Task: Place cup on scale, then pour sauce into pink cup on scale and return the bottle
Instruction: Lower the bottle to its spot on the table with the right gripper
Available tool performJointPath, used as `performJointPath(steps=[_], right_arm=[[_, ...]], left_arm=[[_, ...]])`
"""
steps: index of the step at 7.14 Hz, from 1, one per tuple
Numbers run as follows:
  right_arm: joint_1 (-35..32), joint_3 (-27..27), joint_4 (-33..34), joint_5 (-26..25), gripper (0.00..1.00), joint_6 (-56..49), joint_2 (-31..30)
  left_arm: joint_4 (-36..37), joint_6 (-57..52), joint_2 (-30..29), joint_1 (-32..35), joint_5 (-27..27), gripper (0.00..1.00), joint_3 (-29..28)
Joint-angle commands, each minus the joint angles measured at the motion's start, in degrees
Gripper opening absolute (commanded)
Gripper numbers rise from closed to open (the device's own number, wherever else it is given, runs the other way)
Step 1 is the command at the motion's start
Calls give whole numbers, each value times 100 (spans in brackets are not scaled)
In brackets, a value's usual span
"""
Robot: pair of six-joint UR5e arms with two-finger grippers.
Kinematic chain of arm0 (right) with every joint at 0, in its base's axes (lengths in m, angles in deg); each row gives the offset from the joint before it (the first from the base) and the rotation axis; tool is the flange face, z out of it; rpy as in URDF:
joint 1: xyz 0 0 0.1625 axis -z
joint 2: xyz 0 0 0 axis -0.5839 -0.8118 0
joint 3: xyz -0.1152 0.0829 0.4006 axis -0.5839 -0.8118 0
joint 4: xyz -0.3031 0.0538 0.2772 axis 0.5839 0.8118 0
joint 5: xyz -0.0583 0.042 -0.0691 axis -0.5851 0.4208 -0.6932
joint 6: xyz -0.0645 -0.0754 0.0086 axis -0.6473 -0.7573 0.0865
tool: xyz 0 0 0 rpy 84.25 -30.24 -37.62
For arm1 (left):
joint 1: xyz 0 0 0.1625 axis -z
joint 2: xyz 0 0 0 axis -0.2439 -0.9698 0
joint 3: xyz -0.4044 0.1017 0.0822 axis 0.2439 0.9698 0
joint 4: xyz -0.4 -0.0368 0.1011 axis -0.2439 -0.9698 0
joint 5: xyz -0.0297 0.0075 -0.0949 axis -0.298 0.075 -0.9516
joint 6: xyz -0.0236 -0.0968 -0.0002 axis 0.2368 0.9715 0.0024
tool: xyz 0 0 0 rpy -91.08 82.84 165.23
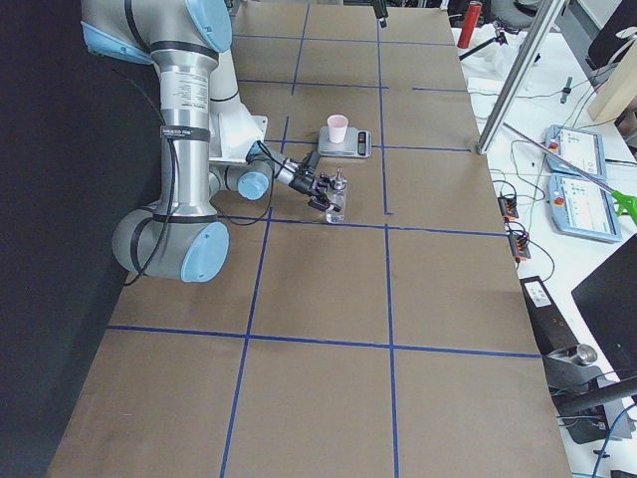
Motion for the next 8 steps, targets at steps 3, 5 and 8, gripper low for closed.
performJointPath(steps=[3,5,8], right_arm=[[88,8,0,-11,0,15,0],[132,-1,0,-11,0,15,0],[167,-1,9,-20,100,6,-9]], left_arm=[[-3,2,0,-8,3,100,-6],[-3,2,0,-8,3,100,-6],[-3,2,-9,-8,3,100,-6]])
